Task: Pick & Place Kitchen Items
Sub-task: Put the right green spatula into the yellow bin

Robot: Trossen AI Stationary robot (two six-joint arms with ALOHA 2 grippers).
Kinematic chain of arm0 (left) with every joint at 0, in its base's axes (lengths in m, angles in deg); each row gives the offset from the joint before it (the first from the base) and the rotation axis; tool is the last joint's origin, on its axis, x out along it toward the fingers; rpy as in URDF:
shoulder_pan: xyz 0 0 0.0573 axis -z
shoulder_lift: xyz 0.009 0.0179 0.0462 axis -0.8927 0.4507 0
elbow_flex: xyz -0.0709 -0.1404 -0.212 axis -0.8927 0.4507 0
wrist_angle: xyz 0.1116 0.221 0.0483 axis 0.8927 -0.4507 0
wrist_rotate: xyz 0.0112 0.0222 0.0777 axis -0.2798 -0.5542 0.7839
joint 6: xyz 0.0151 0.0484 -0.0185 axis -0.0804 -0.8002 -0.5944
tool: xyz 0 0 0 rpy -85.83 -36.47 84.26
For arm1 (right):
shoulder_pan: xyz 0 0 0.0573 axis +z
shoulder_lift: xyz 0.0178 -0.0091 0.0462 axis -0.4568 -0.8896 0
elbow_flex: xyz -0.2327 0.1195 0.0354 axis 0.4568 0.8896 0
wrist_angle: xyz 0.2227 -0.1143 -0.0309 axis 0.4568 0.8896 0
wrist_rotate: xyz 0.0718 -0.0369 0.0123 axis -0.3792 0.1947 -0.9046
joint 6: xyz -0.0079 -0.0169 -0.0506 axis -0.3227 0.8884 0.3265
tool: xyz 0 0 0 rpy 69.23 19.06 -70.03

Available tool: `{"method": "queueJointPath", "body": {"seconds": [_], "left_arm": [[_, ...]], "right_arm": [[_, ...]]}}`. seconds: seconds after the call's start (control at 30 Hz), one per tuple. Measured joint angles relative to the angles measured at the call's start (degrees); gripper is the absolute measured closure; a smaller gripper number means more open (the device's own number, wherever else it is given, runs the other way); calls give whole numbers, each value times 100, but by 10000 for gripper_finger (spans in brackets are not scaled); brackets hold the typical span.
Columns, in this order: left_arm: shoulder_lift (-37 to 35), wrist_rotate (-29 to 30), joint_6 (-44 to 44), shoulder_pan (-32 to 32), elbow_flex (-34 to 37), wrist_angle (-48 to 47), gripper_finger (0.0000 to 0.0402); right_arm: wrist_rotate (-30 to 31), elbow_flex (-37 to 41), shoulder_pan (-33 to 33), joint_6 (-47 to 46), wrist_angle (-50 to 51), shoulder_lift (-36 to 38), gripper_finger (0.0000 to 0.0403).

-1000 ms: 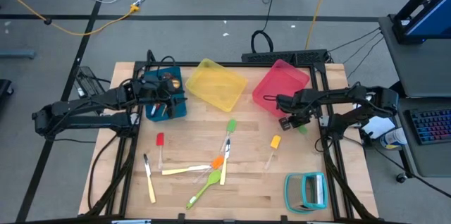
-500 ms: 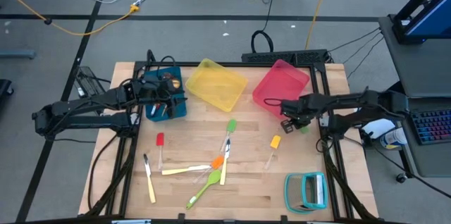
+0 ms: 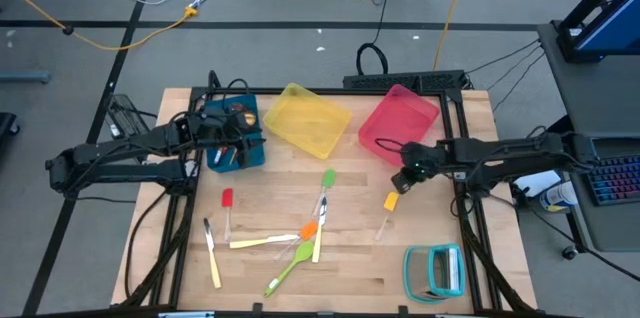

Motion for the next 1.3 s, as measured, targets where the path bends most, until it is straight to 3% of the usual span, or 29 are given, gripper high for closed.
{"method": "queueJointPath", "body": {"seconds": [0.33, 0.47, 0.9, 0.97, 1.1, 1.3], "left_arm": [[0, 0, 239, 47, 0, 2, 243], [2, 3, 313, 156, 0, 0, 243], [2, 430, 651, 731, 0, 5, 243], [2, 535, 718, 808, 0, 11, 243], [2, 766, 818, 947, 0, 13, 243], [2, 1042, 869, 1070, 0, 59, 243]], "right_arm": [[64, -4, 200, 1863, -3852, -126, 402], [486, -7, 182, 2501, -5200, -379, 403], [683, -11, -304, 4814, -8907, -2022, 403], [980, -11, -344, 5065, -9505, -2286, 403], [1917, -15, -411, 5278, -10281, -2865, 403], [2370, -319, -526, 5296, -10463, -3866, 403]]}}
